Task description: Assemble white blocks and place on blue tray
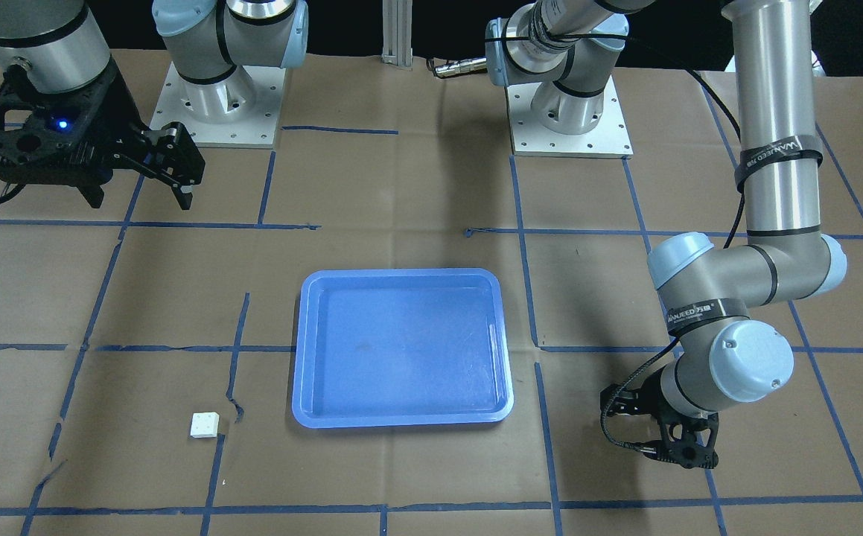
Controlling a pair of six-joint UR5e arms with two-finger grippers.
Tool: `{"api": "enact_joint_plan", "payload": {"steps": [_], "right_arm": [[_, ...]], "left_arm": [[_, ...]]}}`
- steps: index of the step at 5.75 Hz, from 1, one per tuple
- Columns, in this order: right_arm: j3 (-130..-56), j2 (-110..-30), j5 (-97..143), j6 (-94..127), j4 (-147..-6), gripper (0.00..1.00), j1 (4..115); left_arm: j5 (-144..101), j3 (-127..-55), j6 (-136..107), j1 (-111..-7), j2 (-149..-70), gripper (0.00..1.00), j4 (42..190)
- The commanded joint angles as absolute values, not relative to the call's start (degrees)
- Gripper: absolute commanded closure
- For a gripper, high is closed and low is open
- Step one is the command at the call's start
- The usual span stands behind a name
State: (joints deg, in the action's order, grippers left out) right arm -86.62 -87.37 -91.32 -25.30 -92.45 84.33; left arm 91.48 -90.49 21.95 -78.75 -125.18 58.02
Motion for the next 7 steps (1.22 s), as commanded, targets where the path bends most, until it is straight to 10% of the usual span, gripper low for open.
{"api": "enact_joint_plan", "payload": {"steps": [1,7], "right_arm": [[-86.57,-85.97,-91.41,-42.29,-93.43,0.00,80.52],[-85.08,-76.57,-89.58,-87.17,-98.35,0.00,79.89]], "left_arm": [[91.58,-90.44,21.45,-78.75,-124.02,0.79,58.09],[91.76,-90.70,-11.27,-103.59,-118.30,0.79,61.26]]}}
